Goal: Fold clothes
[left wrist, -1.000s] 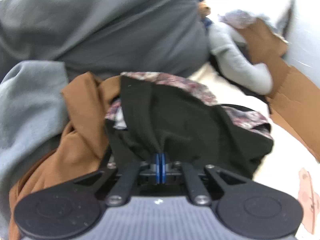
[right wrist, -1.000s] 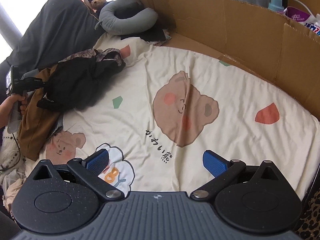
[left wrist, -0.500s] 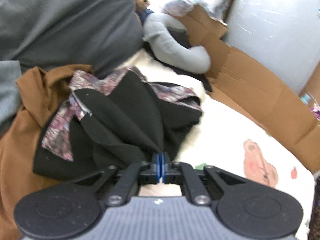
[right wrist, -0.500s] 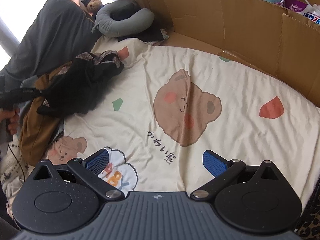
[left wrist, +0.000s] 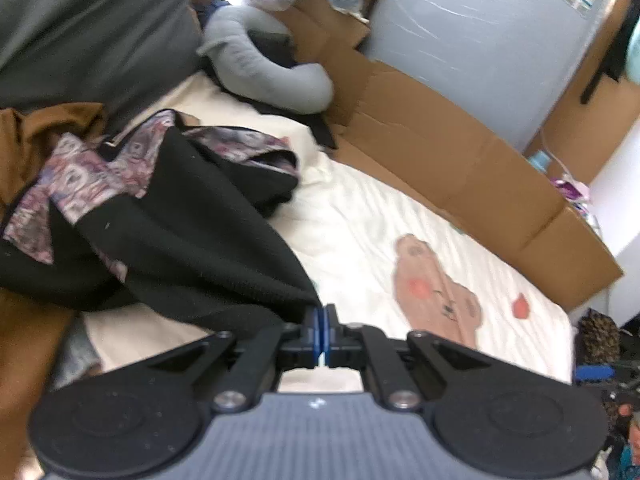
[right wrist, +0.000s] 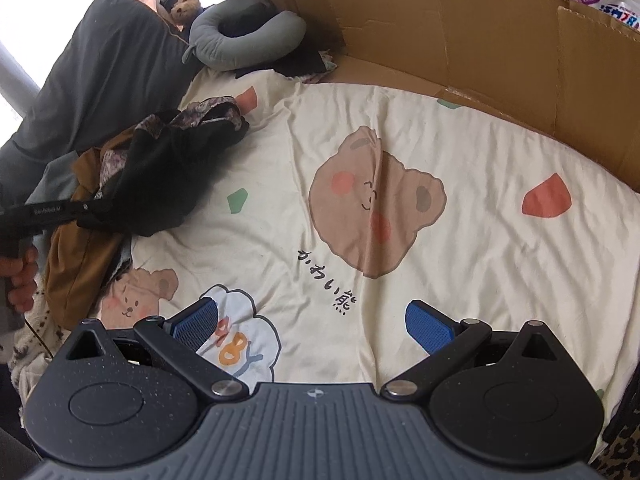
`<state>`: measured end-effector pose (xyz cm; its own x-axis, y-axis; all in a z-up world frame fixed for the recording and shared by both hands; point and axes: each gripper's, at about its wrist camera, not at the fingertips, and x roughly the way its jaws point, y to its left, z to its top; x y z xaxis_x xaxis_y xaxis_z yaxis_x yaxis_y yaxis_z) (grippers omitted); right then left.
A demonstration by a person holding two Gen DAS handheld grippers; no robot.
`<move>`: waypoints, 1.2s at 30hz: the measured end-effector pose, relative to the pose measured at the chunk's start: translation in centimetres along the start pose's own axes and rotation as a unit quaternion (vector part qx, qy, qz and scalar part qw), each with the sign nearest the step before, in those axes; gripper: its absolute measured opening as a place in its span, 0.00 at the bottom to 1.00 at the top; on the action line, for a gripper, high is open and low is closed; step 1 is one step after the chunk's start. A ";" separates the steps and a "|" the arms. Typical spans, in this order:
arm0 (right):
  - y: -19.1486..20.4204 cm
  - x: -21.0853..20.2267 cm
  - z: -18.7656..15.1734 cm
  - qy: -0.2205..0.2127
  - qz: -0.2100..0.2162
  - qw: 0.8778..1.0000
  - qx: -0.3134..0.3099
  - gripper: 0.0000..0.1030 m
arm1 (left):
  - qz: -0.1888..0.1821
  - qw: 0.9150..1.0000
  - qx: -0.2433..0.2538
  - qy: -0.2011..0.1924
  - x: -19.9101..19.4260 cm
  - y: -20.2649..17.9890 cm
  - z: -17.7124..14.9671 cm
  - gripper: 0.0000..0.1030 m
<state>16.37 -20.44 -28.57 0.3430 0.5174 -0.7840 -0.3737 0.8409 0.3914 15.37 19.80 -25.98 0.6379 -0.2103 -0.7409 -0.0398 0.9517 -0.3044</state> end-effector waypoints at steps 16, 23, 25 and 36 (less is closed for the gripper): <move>0.3 1.8 -0.8 0.022 0.029 0.999 0.018 1.00 | 0.027 0.996 -0.075 0.046 2.0 3.3 -4.8 0.41; 0.5 2.4 -1.3 0.034 0.027 0.999 0.015 1.00 | 0.080 0.991 -0.106 0.022 2.5 8.1 -4.2 0.52; 0.4 2.5 -1.4 0.036 0.027 0.999 0.019 1.00 | 0.095 0.989 -0.114 0.015 2.6 9.4 -4.0 0.54; 0.4 3.7 -1.6 0.050 0.029 0.998 0.032 1.00 | 0.119 0.983 -0.134 -0.022 6.4 14.8 -3.8 0.63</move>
